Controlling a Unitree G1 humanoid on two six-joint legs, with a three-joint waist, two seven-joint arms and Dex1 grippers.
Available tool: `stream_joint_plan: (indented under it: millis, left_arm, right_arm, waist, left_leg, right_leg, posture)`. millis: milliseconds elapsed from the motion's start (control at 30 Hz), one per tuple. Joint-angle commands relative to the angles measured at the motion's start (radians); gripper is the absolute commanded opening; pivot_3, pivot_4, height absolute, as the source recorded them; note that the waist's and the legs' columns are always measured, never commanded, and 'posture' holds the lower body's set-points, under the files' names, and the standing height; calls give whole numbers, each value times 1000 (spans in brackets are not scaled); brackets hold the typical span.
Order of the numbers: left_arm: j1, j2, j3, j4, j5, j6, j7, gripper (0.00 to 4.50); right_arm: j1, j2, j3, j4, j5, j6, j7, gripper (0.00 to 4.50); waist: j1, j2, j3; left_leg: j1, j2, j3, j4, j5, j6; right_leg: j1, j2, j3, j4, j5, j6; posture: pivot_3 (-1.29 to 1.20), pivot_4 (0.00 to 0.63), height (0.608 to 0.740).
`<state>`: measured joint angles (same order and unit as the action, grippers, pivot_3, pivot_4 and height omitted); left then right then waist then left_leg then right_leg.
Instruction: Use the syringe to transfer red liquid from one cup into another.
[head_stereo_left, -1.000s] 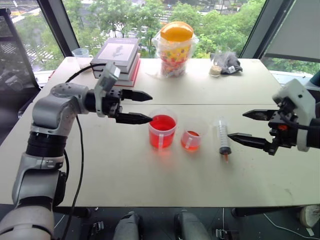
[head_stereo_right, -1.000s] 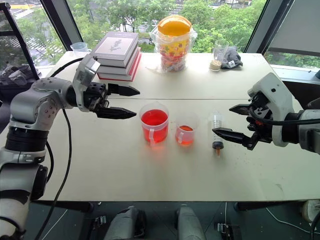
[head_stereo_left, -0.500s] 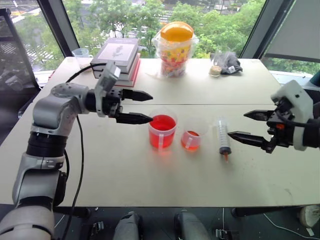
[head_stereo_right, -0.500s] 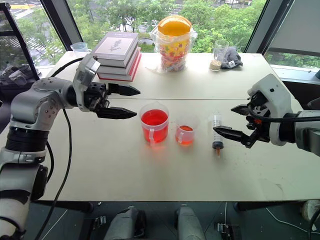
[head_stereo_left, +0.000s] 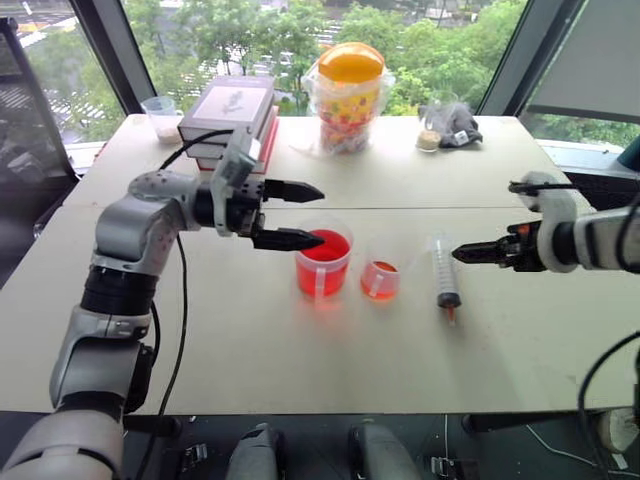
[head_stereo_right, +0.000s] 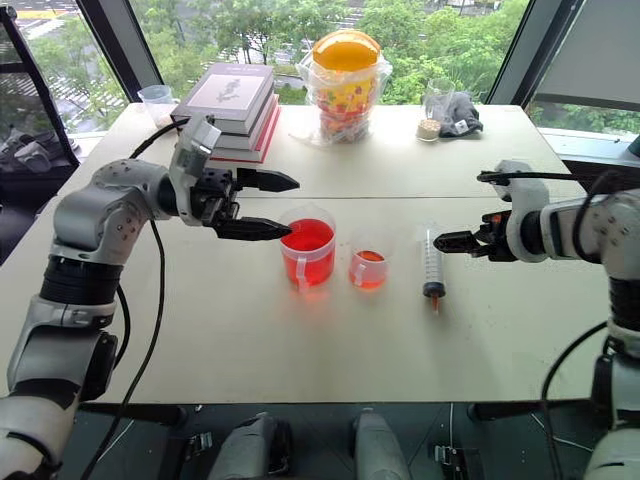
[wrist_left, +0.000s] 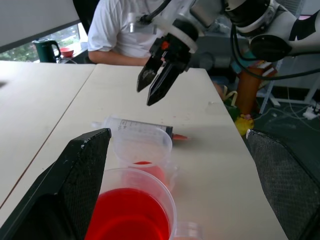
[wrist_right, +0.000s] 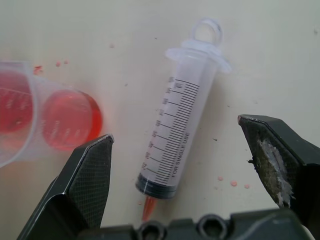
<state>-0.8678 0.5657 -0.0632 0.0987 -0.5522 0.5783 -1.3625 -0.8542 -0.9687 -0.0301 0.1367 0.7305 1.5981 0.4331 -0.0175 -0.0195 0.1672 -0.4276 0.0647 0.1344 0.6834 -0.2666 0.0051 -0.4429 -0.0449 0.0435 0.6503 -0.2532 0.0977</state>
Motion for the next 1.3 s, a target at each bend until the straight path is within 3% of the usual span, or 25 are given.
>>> stream_joint_plan:
  millis: [33, 333, 733, 900, 967, 1100, 1300]
  left_arm:
    - [20, 4, 23, -54, -18, 2, 27, 4500]
    - [76, 7, 44, -133, -47, 32, 100, 4500]
    - [94, 41, 59, -178, -65, 46, 136, 4500]
    - [91, 45, 57, -174, -59, 35, 142, 4500]
    - [86, 41, 54, -172, -58, 31, 143, 4500]
    - [77, 34, 46, -156, -52, 15, 135, 4500]
    - [46, 21, 35, -123, -39, -1, 122, 4500]
  right_arm:
    - [-90, 21, 70, 141, -82, -25, 32, 4377]
    - [-251, 109, 363, 495, -321, -248, 228, 4377]
    - [-350, 260, 462, 846, -585, -488, 405, 4377]
    - [-340, 290, 472, 858, -656, -495, 467, 2161]
    - [-328, 293, 480, 829, -676, -477, 498, 1611]
    - [-312, 281, 473, 747, -691, -428, 530, 1580]
    - [-302, 189, 313, 520, -661, -382, 478, 1580]
  waist:
    - [0, 0, 0]
    - [-2, 0, 0]
    - [-3, 0, 0]
    - [-3, 0, 0]
    - [-4, 0, 0]
    - [-4, 0, 0]
    - [1, 1, 1]
  left_leg:
    - [0, 0, 0, 0, 0, 0]
    - [-1, 0, 0, 0, 0, 0]
    - [0, 0, 3, 0, 0, 0]
    - [1, 0, 3, 1, 0, -1]
    - [1, 0, 3, 1, 0, -1]
    - [2, 0, 2, 0, 0, -1]
    - [0, 0, 3, 0, 1, -1]
  right_leg:
    - [0, 0, 0, 0, 0, 0]
    - [0, 0, 0, 0, 0, 1]
    - [0, 0, -1, 0, 0, 1]
    - [1, 0, -1, 1, 0, 1]
    - [2, 0, -1, 1, 1, 1]
    - [1, 1, -2, 2, 1, 1]
    - [0, 0, -2, 2, 1, 1]
  posture:
    - [0, 150, 740]
    - [0, 150, 740]
    - [0, 150, 740]
    - [0, 150, 740]
    - [0, 150, 740]
    - [0, 150, 740]
    - [0, 150, 740]
